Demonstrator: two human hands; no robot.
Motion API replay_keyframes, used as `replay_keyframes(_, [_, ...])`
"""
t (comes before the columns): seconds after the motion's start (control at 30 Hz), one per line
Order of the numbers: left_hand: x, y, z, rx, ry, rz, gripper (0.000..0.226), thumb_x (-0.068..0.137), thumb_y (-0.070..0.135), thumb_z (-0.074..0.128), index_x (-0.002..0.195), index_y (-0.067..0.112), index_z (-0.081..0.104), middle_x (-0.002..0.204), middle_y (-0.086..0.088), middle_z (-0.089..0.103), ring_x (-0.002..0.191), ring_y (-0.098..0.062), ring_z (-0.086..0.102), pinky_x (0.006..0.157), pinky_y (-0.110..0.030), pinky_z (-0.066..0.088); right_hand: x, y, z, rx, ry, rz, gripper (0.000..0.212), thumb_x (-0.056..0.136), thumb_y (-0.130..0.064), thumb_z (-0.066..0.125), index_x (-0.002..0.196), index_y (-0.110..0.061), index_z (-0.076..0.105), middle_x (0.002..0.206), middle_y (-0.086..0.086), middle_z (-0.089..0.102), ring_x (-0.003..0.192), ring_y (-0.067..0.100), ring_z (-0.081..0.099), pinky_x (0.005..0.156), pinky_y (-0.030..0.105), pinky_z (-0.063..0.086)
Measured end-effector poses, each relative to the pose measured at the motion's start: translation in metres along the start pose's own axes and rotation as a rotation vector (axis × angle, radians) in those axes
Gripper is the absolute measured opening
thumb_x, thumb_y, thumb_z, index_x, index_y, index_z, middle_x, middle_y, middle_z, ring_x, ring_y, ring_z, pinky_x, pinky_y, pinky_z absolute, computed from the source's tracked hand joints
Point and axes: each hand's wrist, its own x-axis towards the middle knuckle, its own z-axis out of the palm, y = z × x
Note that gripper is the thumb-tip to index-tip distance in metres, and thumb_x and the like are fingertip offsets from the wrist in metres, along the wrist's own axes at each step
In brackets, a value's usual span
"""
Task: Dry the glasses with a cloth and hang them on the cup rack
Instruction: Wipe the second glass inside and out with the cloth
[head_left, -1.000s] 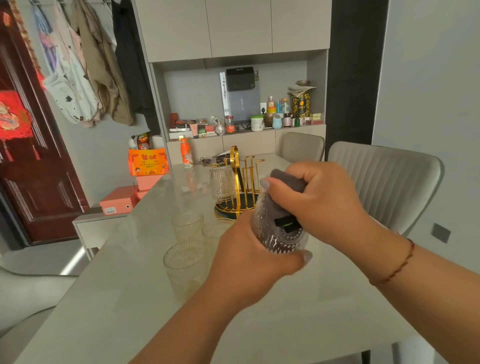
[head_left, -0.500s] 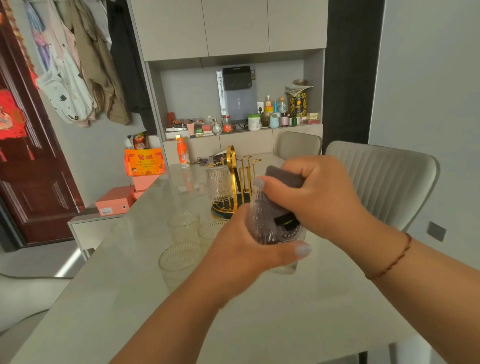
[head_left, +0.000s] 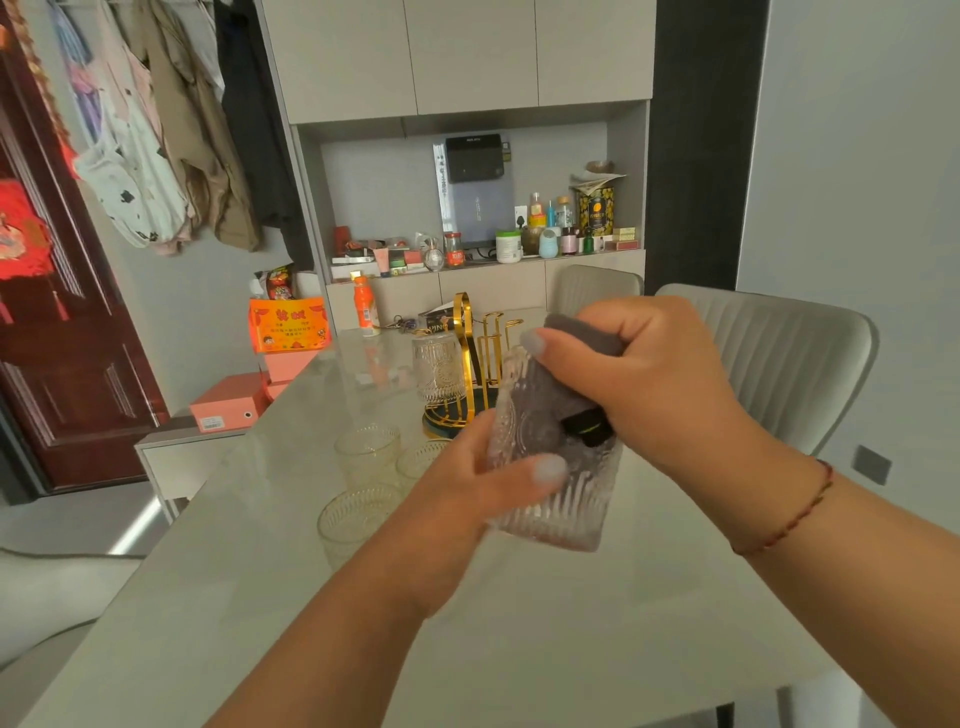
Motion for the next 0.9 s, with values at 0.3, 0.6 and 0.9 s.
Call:
replay_keyframes(0.3, [-0.004,-0.001,0.008,-0.088,-0.05,0.047,0.049,0.049,0.035,0.086,0.096,0.023,0.079,0.096,-0.003,0.076,0.084,-0.018,0.073,0.073,-0.031,0.058,0.001,0.002,0.005,0.062,-0.058,-0.083,0.054,0.069,-0.043,0.07,0.053,0.005,0.05,0.048,0.016,0.041,0.044,0.017,0.037,0.041,0.026,0.031])
replay_keyframes(0.6, [0.002,0.005,0.001,0.025,-0.094,0.017,0.07,0.05,0.044,0.091,0.114,0.026,0.069,0.109,-0.001,0.075,0.102,-0.017,0.07,0.082,-0.028,0.057,0.0,0.008,0.002,0.04,-0.068,-0.077,0.045,0.073,-0.036,0.071,0.051,-0.001,0.052,0.044,0.007,0.043,0.042,0.009,0.039,0.04,0.02,0.032])
replay_keyframes(0.9, [-0.001,0.002,-0.005,-0.083,-0.271,-0.021,0.072,0.059,0.036,0.09,0.122,0.015,0.063,0.101,-0.002,0.068,0.095,-0.019,0.065,0.083,-0.037,0.051,-0.005,0.022,0.0,0.233,-0.201,-0.167,0.059,0.065,-0.06,0.071,0.053,-0.004,0.055,0.047,0.01,0.047,0.043,0.023,0.042,0.04,0.027,0.033])
